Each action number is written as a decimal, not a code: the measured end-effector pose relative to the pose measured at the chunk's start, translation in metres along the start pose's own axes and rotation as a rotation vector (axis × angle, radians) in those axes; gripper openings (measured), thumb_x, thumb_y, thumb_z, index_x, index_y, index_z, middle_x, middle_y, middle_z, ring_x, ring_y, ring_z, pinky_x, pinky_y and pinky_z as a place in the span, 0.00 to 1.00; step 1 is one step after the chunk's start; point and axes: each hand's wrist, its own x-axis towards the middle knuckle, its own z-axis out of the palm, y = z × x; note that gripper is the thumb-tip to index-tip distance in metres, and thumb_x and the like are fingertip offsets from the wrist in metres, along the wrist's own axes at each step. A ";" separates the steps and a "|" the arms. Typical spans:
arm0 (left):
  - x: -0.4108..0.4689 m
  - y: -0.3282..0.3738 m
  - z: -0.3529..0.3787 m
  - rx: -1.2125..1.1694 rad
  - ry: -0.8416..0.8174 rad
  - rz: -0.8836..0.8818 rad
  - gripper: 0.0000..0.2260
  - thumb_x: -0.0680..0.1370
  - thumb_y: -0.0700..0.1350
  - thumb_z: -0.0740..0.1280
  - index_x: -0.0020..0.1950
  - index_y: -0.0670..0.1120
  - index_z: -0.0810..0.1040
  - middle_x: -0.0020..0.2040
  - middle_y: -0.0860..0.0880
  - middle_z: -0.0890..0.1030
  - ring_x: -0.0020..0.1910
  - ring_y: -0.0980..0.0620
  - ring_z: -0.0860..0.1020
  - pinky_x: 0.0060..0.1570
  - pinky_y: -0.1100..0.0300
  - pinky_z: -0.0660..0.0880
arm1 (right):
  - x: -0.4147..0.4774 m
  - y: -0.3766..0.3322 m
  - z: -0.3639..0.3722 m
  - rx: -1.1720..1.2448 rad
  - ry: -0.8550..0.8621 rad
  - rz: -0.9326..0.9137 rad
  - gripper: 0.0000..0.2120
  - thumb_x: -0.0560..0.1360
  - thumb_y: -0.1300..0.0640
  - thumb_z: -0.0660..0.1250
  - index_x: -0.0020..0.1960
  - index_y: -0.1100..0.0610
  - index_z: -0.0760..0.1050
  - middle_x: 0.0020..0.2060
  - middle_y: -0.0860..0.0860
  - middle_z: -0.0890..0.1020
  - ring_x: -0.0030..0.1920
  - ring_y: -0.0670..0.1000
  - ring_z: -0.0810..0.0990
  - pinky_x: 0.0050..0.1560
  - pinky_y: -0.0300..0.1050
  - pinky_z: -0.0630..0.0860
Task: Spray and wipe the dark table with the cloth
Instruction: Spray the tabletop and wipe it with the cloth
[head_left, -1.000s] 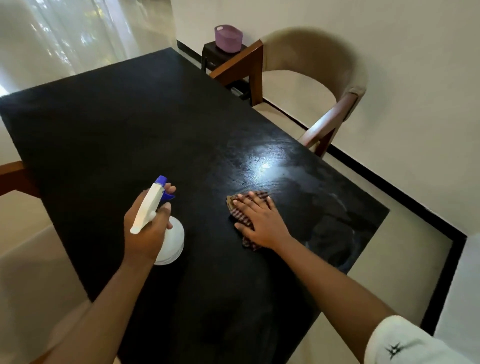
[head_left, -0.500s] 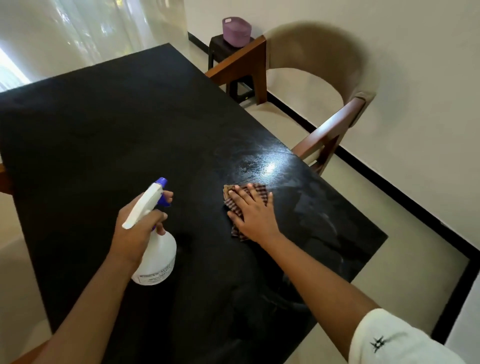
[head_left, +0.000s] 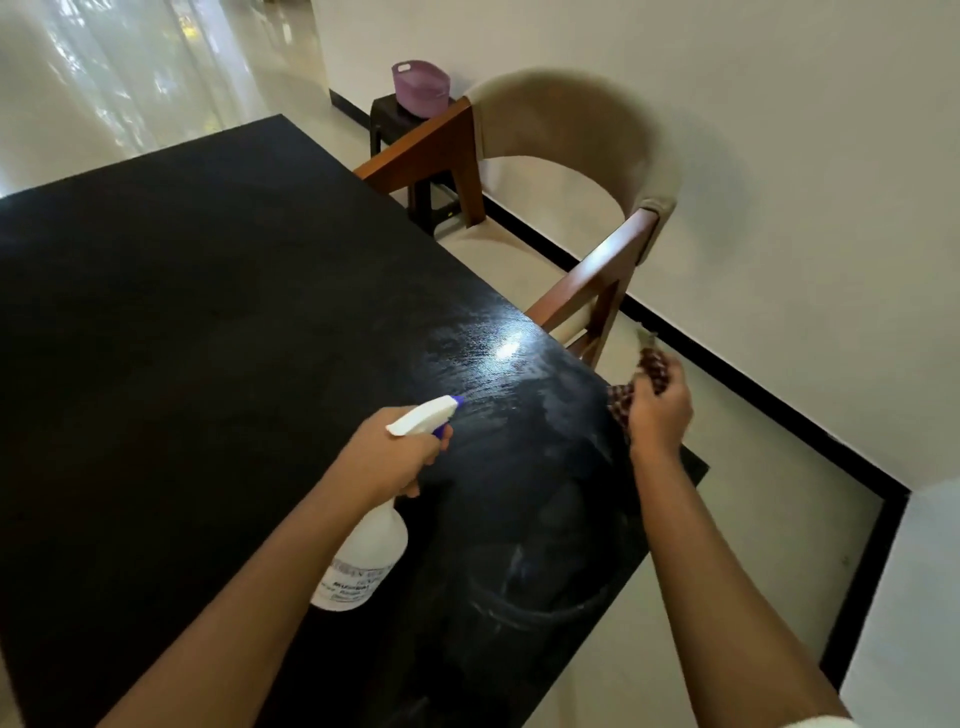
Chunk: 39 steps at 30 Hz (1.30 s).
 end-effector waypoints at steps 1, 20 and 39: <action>0.005 0.004 0.009 0.013 -0.012 -0.005 0.10 0.73 0.35 0.65 0.40 0.50 0.78 0.52 0.38 0.82 0.39 0.45 0.77 0.34 0.56 0.74 | 0.005 0.000 -0.011 0.024 0.018 0.024 0.19 0.79 0.60 0.63 0.69 0.51 0.71 0.63 0.52 0.76 0.61 0.50 0.75 0.62 0.43 0.72; 0.033 -0.012 0.000 -0.090 0.393 0.416 0.17 0.73 0.30 0.62 0.47 0.52 0.78 0.46 0.51 0.81 0.36 0.55 0.79 0.28 0.66 0.75 | -0.069 0.038 0.093 -0.804 -0.881 -1.077 0.29 0.76 0.41 0.56 0.74 0.51 0.64 0.72 0.49 0.68 0.73 0.52 0.63 0.71 0.58 0.57; 0.053 -0.044 0.001 -0.240 0.597 0.641 0.27 0.69 0.31 0.59 0.51 0.63 0.77 0.48 0.59 0.82 0.40 0.51 0.80 0.39 0.66 0.77 | -0.022 0.034 0.118 -0.852 -0.811 -0.970 0.30 0.77 0.38 0.56 0.76 0.46 0.58 0.75 0.47 0.61 0.76 0.52 0.55 0.74 0.61 0.50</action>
